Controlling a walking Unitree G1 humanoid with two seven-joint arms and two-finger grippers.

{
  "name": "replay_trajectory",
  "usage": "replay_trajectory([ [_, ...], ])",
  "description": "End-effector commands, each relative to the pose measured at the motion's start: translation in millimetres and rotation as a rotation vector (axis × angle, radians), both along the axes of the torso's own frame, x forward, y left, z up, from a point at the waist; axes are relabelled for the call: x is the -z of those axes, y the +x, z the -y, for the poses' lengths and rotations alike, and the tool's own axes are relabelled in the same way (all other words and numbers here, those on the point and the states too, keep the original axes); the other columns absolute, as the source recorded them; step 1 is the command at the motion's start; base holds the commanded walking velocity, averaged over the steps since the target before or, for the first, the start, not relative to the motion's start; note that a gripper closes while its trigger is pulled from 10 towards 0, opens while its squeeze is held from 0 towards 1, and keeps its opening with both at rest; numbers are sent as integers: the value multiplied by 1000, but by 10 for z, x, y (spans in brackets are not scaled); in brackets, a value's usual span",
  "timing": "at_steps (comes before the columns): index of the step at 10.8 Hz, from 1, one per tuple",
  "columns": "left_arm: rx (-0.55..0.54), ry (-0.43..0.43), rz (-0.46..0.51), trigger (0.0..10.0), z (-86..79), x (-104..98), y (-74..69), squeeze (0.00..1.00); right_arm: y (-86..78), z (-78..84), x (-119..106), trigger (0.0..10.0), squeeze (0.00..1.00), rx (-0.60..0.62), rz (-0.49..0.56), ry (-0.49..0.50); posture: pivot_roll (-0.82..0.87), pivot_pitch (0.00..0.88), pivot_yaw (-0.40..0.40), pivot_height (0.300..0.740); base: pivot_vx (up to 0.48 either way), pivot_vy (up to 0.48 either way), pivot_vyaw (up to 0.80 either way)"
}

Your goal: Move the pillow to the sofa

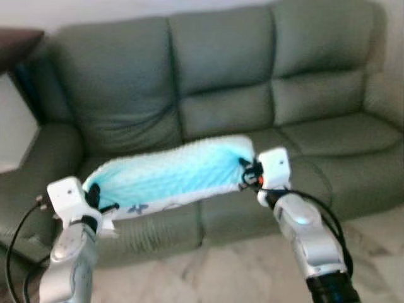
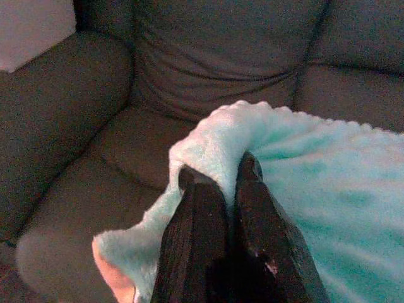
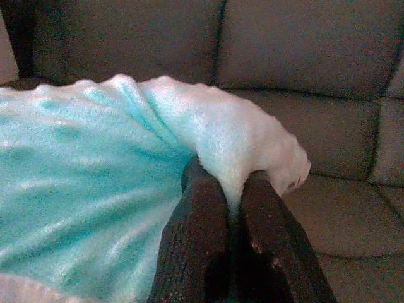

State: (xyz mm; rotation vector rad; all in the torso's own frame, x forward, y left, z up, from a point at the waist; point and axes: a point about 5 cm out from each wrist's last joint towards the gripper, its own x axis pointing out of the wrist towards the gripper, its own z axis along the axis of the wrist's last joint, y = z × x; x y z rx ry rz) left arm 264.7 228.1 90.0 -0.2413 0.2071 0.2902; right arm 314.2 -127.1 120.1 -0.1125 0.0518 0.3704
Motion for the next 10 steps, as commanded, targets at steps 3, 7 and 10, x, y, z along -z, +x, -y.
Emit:
replay_trajectory([
  [3, -22, 18, 7, 10000, -55, -30, 7, 0, 22, 13, -58, 10000, 0, 10, 23, -9, -202, 9, 83, 740, 0, -352, 0],
  [7, -15, 24, 5, 10000, -51, -27, 21, 0, 24, 21, -63, 10000, 0, 10, 27, -12, -207, 3, 84, 740, 0, -317, 0],
  [10, -15, 22, 7, 10000, -48, -28, 22, 0, 22, 24, -64, 10000, 0, 12, 27, -13, -208, 4, 85, 740, 0, -322, 0],
])
